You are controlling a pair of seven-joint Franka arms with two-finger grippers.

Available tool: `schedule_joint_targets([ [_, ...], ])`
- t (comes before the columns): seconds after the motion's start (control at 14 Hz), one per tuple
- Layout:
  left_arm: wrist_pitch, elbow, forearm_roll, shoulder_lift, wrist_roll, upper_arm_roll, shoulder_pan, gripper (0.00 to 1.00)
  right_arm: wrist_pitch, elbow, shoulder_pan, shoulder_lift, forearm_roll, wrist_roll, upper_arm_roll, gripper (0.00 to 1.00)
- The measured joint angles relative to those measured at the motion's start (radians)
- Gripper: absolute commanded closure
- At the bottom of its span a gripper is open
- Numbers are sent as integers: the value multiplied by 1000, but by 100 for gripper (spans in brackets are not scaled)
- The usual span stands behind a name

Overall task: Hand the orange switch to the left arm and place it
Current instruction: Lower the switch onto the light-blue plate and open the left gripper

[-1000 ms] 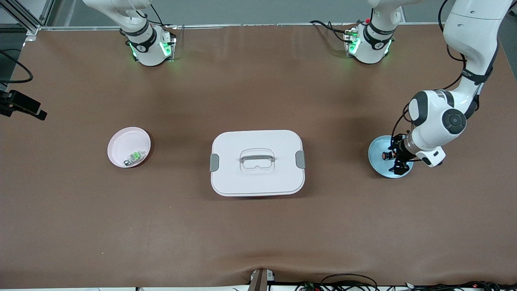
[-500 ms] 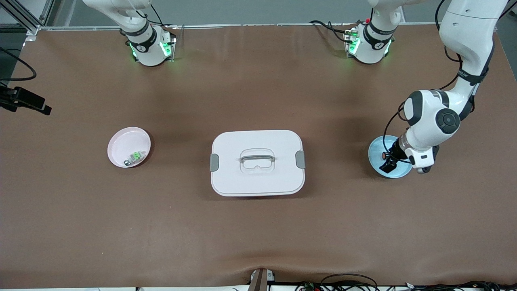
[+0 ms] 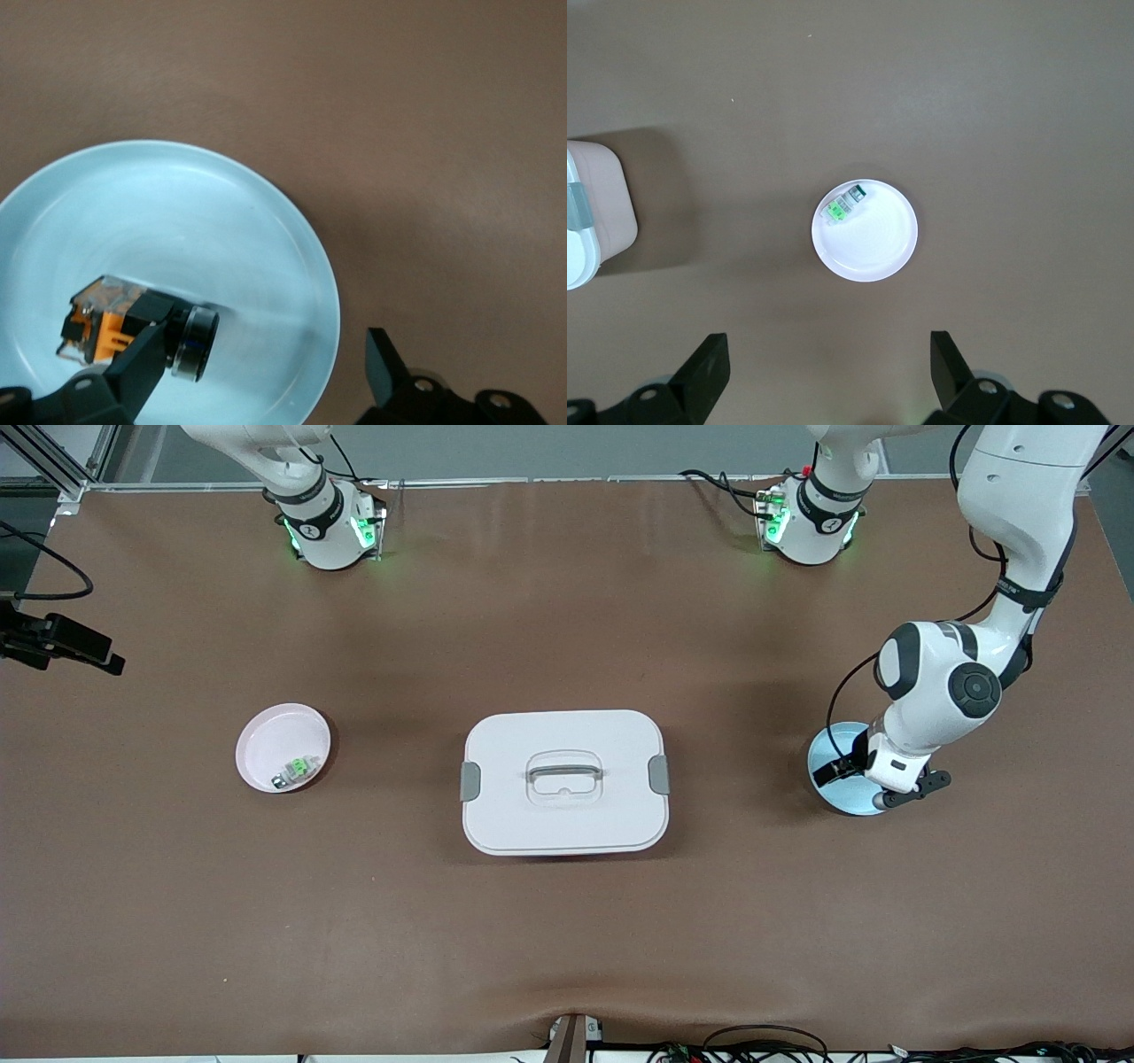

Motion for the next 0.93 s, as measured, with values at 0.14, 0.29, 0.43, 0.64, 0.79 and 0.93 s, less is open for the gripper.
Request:
schedule_joint_targets([
  [0.14,0,0,-29,-5,104,0,-4,0,-2,1,2,0,0,-16,0,0],
  [0.29,0,0,-38,-9,137,0,-12,0,-3,2,1,0,-1,-61,0,0],
  [0.43,0,0,-38,-11,137,0,-19,0,-3,3,1,0,-1,-80,-2,0],
  [0.64,0,2,-48,-18,138,1,-29,0,11,5,1,-1,-25,-85,-2,0],
  [0.79,0,4,-55,-30,138,2,-40,0,21,5,2,-1,-34,-85,-1,0],
  [0.93,0,10,-57,-43,138,8,-50,0,22,5,3,-1,-35,-85,-1,0],
])
